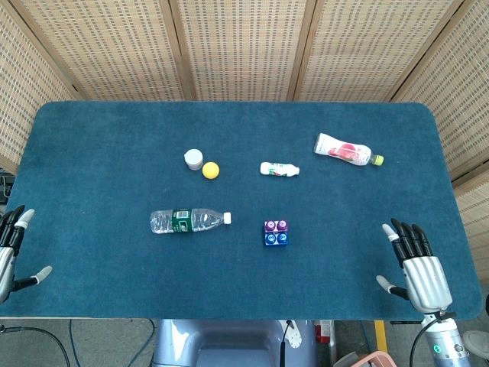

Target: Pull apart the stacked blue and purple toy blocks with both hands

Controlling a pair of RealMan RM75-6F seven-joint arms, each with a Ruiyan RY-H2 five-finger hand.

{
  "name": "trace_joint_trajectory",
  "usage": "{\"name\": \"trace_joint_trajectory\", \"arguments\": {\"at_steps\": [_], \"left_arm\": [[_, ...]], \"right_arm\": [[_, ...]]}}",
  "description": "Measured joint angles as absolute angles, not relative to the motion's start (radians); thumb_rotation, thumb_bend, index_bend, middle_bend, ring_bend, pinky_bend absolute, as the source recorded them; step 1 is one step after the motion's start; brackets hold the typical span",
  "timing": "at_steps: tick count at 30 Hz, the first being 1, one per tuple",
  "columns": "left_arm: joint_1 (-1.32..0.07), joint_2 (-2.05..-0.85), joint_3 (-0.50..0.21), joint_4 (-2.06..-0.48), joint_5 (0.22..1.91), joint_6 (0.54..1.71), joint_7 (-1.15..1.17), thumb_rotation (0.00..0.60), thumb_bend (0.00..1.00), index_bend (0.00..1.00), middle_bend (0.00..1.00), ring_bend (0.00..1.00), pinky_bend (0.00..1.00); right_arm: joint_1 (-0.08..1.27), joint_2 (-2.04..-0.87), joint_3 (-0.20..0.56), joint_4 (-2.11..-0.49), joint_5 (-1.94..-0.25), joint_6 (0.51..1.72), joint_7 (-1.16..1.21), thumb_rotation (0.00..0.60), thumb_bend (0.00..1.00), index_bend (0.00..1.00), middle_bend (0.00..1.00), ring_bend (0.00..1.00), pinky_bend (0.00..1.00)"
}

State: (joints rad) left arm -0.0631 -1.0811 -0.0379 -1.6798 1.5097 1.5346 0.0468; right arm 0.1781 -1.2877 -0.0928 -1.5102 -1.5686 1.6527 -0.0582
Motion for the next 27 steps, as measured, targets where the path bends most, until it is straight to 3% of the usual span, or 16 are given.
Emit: {"name": "trace_joint_trajectory", "arguments": {"at_steps": [13, 16, 22, 27], "left_arm": [[-0.063, -1.09, -0.046, -1.68, 1.495, 1.533, 0.066, 0.6, 0.07, 0.0, 0.0, 0.0, 0.0], [-0.071, -1.094, -0.052, -1.677, 1.479, 1.514, 0.071, 0.6, 0.07, 0.0, 0.0, 0.0, 0.0], [-0.085, -1.102, -0.063, -1.67, 1.443, 1.482, 0.088, 0.6, 0.07, 0.0, 0.0, 0.0, 0.0], [-0.096, -1.112, -0.071, -1.666, 1.417, 1.461, 0.111, 0.6, 0.07, 0.0, 0.0, 0.0, 0.0]], "right_arm": [[0.198, -1.281, -0.057, -1.53, -1.582, 1.575, -0.044, 0.6, 0.0, 0.0, 0.0, 0.0, 0.0], [0.254, -1.269, -0.026, -1.567, -1.559, 1.478, -0.04, 0.6, 0.0, 0.04, 0.04, 0.0, 0.0], [0.394, -1.244, 0.057, -1.675, -1.44, 1.225, -0.082, 0.6, 0.01, 0.2, 0.21, 0.0, 0.0], [0.502, -1.28, 0.134, -1.723, -1.257, 1.098, -0.233, 0.6, 0.08, 0.28, 0.25, 0.0, 0.0]]}}
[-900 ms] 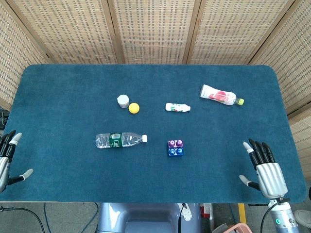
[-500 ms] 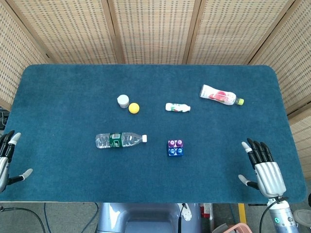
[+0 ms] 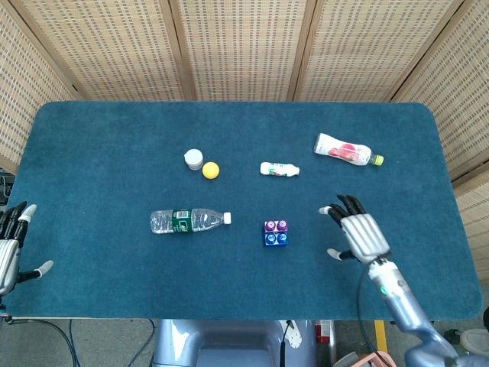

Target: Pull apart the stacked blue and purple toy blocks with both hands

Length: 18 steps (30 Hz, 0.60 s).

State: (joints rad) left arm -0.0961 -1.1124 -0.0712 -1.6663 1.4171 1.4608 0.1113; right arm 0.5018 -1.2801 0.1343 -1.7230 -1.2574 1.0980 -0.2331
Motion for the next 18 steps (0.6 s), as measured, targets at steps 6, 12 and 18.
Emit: {"name": "trace_joint_trajectory", "arguments": {"at_steps": [6, 12, 18], "left_arm": [[-0.101, -1.115, -0.076, -1.658, 1.397, 1.446, 0.109, 0.6, 0.07, 0.0, 0.0, 0.0, 0.0], [-0.102, -1.117, -0.075, -1.658, 1.398, 1.447, 0.113, 0.6, 0.07, 0.0, 0.0, 0.0, 0.0], [-0.104, -1.118, -0.077, -1.657, 1.391, 1.442, 0.114, 0.6, 0.07, 0.0, 0.0, 0.0, 0.0]], "right_arm": [[0.617, -1.435, 0.204, -1.687, -1.022, 1.026, -0.388, 0.6, 0.18, 0.36, 0.32, 0.0, 0.0], [0.689, -1.554, 0.231, -1.626, -0.942, 1.022, -0.474, 0.6, 0.21, 0.4, 0.35, 0.0, 0.0], [0.721, -1.593, 0.249, -1.611, -0.917, 1.039, -0.509, 0.6, 0.23, 0.41, 0.36, 0.0, 0.01]]}}
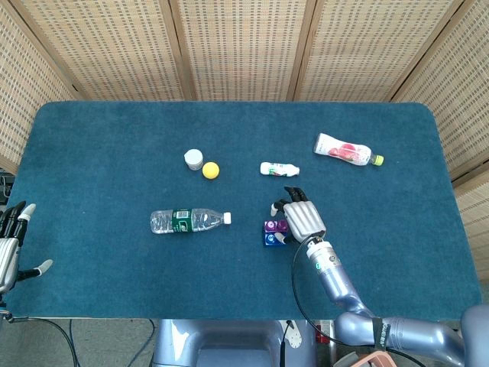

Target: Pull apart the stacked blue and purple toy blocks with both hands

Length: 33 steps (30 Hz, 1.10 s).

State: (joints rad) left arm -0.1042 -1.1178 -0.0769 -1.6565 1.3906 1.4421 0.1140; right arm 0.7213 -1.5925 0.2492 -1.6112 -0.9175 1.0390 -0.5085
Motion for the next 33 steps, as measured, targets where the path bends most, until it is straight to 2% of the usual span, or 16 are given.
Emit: {"name": "trace_joint_trajectory", "arguments": {"at_steps": [10, 15, 19, 26, 33], "left_arm": [[-0.104, -1.115, -0.075, -1.658, 1.394, 1.445, 0.109, 0.6, 0.07, 0.0, 0.0, 0.0, 0.0], [-0.105, -1.115, -0.076, -1.657, 1.39, 1.44, 0.107, 0.6, 0.07, 0.0, 0.0, 0.0, 0.0], [-0.107, -1.116, -0.076, -1.655, 1.389, 1.438, 0.107, 0.6, 0.07, 0.0, 0.0, 0.0, 0.0], [-0.112, -1.119, -0.077, -1.654, 1.38, 1.429, 0.117, 0.6, 0.08, 0.0, 0.0, 0.0, 0.0], [-0.114, -1.119, -0.079, -1.654, 1.375, 1.425, 0.113, 0.6, 0.08, 0.0, 0.0, 0.0, 0.0]], "right_arm": [[0.765, -1.609, 0.234, -1.6, -0.824, 1.043, -0.621, 0.6, 0.23, 0.41, 0.36, 0.0, 0.03], [0.789, -1.621, 0.229, -1.591, -0.788, 1.042, -0.653, 0.6, 0.26, 0.41, 0.36, 0.0, 0.03], [0.804, -1.627, 0.227, -1.585, -0.776, 1.041, -0.67, 0.6, 0.29, 0.44, 0.43, 0.04, 0.04], [0.827, -1.632, 0.222, -1.575, -0.758, 1.042, -0.7, 0.6, 0.36, 0.57, 0.58, 0.13, 0.05], [0.822, -1.63, 0.229, -1.581, -0.826, 1.066, -0.639, 0.6, 0.39, 0.6, 0.61, 0.17, 0.07]]}}
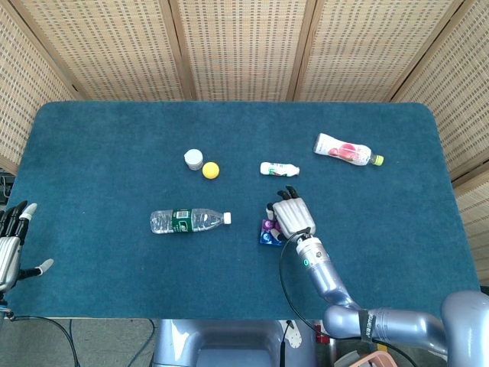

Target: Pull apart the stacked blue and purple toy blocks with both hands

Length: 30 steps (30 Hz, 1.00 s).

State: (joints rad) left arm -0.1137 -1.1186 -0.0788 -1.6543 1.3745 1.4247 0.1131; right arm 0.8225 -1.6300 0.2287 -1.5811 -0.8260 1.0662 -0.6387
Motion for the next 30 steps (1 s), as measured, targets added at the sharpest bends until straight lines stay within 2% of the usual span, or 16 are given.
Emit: {"name": "trace_joint_trajectory", "arguments": {"at_steps": [7, 11, 14, 18, 21, 30], "left_arm": [[-0.126, -1.112, -0.079, -1.656, 1.381, 1.402, 0.081, 0.6, 0.07, 0.0, 0.0, 0.0, 0.0], [-0.158, -1.097, -0.082, -1.65, 1.404, 1.353, 0.003, 0.6, 0.07, 0.0, 0.0, 0.0, 0.0], [-0.203, -1.076, -0.09, -1.65, 1.423, 1.287, -0.077, 0.6, 0.06, 0.0, 0.0, 0.0, 0.0], [-0.288, -1.042, -0.109, -1.664, 1.467, 1.194, -0.207, 0.6, 0.03, 0.0, 0.0, 0.0, 0.0], [-0.351, -1.024, -0.128, -1.678, 1.498, 1.144, -0.286, 0.6, 0.0, 0.0, 0.0, 0.0, 0.0], [-0.482, -1.018, -0.172, -1.723, 1.512, 1.014, -0.41, 0.6, 0.0, 0.0, 0.0, 0.0, 0.0]], "right_arm": [[0.8, -1.636, 0.265, -1.573, -0.936, 1.084, -0.434, 0.6, 0.39, 0.6, 0.61, 0.17, 0.07], [0.79, -1.647, 0.298, -1.564, -0.997, 1.081, -0.261, 0.6, 0.39, 0.6, 0.61, 0.17, 0.07], [0.791, -1.659, 0.339, -1.554, -1.026, 1.067, -0.129, 0.6, 0.39, 0.6, 0.61, 0.17, 0.07], [0.817, -1.702, 0.43, -1.519, -1.029, 1.035, 0.008, 0.6, 0.39, 0.6, 0.61, 0.17, 0.07], [0.845, -1.745, 0.474, -1.475, -1.01, 1.011, 0.066, 0.6, 0.39, 0.6, 0.61, 0.17, 0.07], [0.896, -1.832, 0.511, -1.372, -0.979, 0.99, 0.127, 0.6, 0.39, 0.6, 0.62, 0.17, 0.07]]}}
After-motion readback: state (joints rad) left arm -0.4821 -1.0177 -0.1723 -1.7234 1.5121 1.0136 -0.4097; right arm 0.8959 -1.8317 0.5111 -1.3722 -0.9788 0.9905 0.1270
